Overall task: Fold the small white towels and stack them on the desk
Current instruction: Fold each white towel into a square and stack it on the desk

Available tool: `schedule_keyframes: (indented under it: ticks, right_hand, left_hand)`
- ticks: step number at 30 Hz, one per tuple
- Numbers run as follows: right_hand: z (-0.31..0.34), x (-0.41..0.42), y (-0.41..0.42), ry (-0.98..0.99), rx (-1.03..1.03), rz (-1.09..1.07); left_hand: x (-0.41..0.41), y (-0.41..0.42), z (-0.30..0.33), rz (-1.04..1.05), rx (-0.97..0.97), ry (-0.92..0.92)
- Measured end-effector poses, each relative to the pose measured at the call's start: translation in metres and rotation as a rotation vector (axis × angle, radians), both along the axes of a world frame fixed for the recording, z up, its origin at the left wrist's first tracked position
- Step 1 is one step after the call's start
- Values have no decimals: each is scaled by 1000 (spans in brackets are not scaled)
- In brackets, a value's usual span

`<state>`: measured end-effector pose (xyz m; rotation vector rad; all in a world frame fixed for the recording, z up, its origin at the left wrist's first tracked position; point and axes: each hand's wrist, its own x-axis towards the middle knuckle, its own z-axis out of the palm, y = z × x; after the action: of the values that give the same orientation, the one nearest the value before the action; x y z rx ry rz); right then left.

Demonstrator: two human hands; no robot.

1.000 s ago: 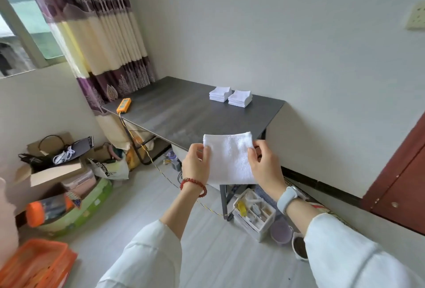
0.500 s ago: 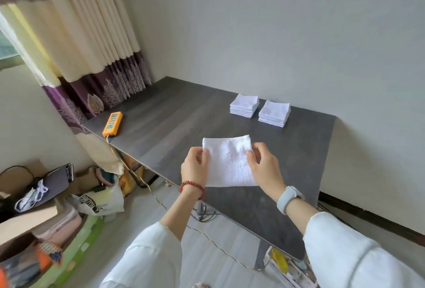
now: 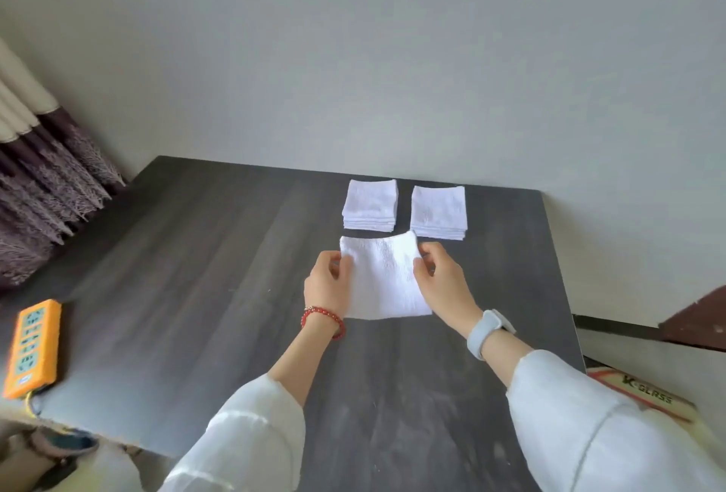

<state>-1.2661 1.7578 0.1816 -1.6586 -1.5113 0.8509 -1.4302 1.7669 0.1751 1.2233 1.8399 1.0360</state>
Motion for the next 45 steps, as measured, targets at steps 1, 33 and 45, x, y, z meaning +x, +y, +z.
schedule_keyframes:
  ticks: [1, 33, 45]
  right_hand:
    - [-5, 0, 16, -2, -6, -10]
    - [-134, -33, 310, -389, -162, -306]
    - [-145, -31, 306, -1115, 29, 185]
  left_hand:
    - [-1, 17, -4, -3, -7, 4]
    - [-11, 335, -135, -119, -267, 236]
    - [-8, 321, -153, -618, 64, 769]
